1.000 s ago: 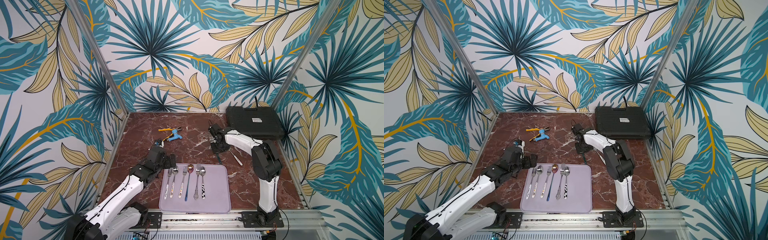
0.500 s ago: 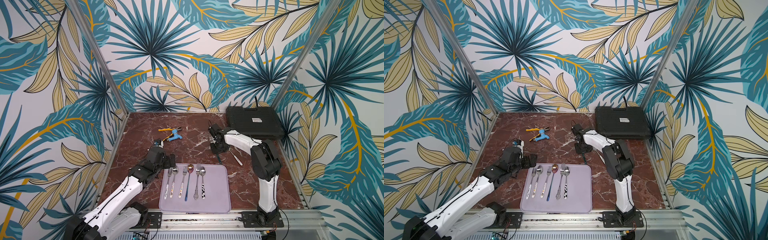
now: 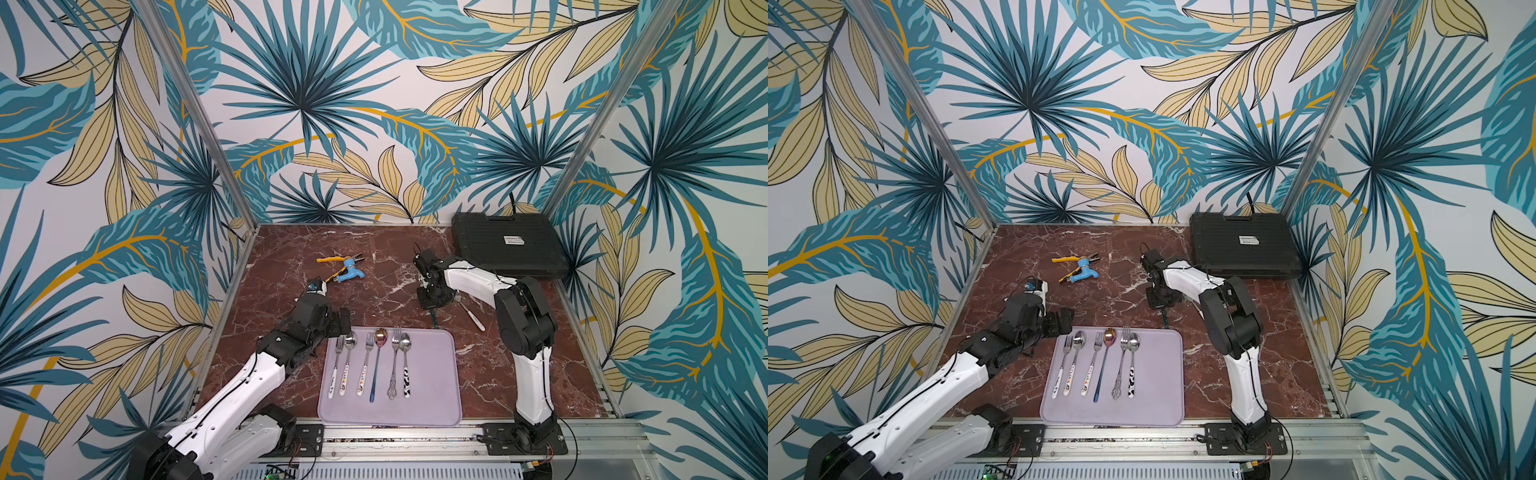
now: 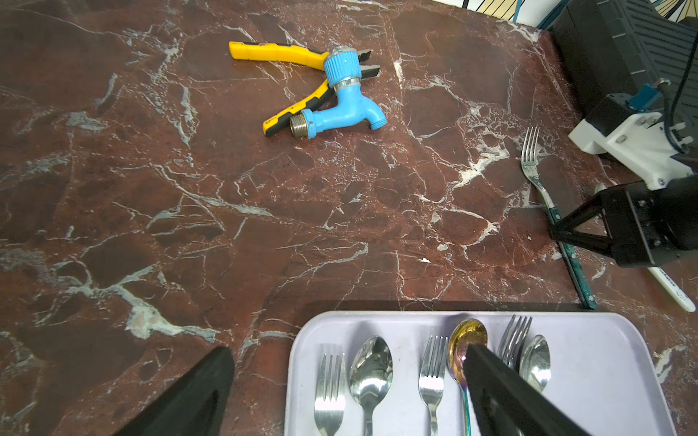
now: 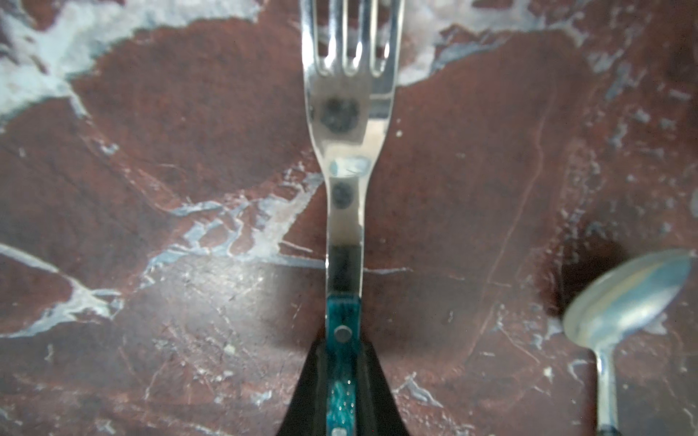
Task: Set the spoon and fork side by side
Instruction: Pick up the fork at the center of the board, then place the fork on the tray.
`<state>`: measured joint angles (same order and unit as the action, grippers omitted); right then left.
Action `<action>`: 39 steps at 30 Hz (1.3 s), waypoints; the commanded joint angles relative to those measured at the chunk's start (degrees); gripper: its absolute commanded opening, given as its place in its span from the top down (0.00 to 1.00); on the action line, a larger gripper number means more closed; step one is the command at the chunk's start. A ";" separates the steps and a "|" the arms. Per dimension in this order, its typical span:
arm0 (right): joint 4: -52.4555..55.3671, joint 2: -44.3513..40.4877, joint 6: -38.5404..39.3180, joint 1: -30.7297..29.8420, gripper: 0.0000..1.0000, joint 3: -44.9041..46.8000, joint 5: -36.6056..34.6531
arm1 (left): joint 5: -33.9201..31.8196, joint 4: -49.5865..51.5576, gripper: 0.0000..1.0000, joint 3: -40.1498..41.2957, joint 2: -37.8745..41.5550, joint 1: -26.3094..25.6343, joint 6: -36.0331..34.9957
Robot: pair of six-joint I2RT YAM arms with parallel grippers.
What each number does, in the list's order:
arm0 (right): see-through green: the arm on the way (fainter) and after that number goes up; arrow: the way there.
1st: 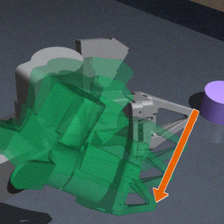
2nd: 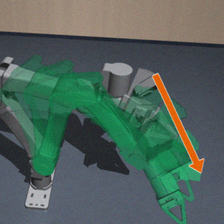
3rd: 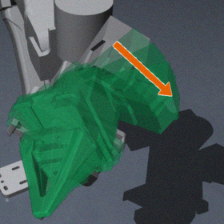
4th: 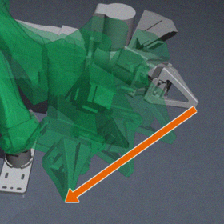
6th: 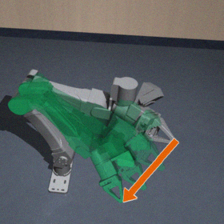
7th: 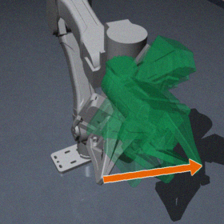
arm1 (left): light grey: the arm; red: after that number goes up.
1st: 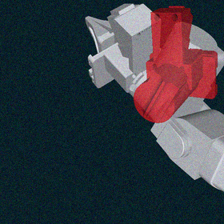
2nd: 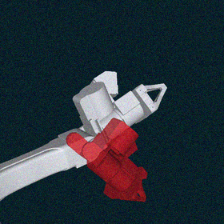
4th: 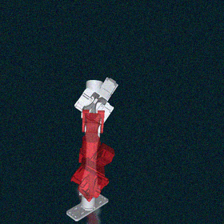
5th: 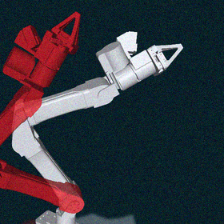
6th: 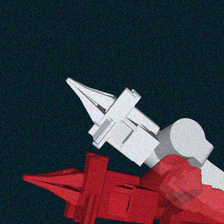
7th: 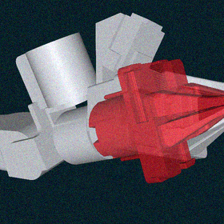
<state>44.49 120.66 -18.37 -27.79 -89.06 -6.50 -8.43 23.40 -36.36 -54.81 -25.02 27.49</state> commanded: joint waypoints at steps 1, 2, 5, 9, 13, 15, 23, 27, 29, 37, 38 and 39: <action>1.86 -0.96 0.47 0.07 0.94 -0.21 -4.27 | -0.71 -0.34 0.00 1.11 0.89 0.41 -0.52; 2.07 -1.71 0.83 0.02 0.96 -0.36 -5.17 | -0.72 -0.34 0.00 1.11 0.96 0.41 -0.50; 2.65 -4.26 1.26 0.04 0.99 -0.41 -7.90 | -0.72 -0.29 0.00 1.05 0.99 0.48 -0.50; 4.01 -8.12 0.85 0.05 1.00 -0.24 -8.65 | -0.72 -0.37 0.00 1.03 1.01 0.47 -0.50; 5.08 -12.29 -1.58 -0.20 1.00 1.72 -6.43 | -0.72 -0.26 0.00 1.00 1.17 0.46 -0.51; 5.04 -14.75 -3.12 -0.59 1.00 3.80 -4.85 | -0.73 -0.20 0.00 1.04 1.27 0.47 -0.50; 2.42 -24.38 -11.29 -5.21 1.00 15.74 -2.42 | -0.63 -0.27 0.00 0.99 1.24 0.47 -0.50; 1.96 -28.05 -15.94 -9.60 1.00 20.52 -3.68 | -0.54 -0.35 0.00 1.04 1.28 0.47 -0.47; 1.36 -29.67 -19.11 -12.22 1.00 23.03 -3.72 | -0.58 -0.37 0.00 1.05 1.12 0.49 -0.41; -4.67 -33.02 -32.54 -22.27 1.00 32.97 -4.73 | -0.05 -0.61 0.00 1.12 1.28 0.51 -0.37; -6.20 -33.12 -34.34 -23.45 1.00 34.24 -4.62 | 0.05 -0.67 0.00 1.11 1.24 0.54 -0.33; -7.16 -33.05 -35.75 -24.30 1.00 35.04 -4.46 | 0.17 -0.79 0.00 1.17 1.19 0.50 -0.33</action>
<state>41.28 88.42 -46.50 -50.46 -56.49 -10.02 -8.54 23.40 -36.34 -54.59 -25.02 27.49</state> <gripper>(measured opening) 0.128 0.999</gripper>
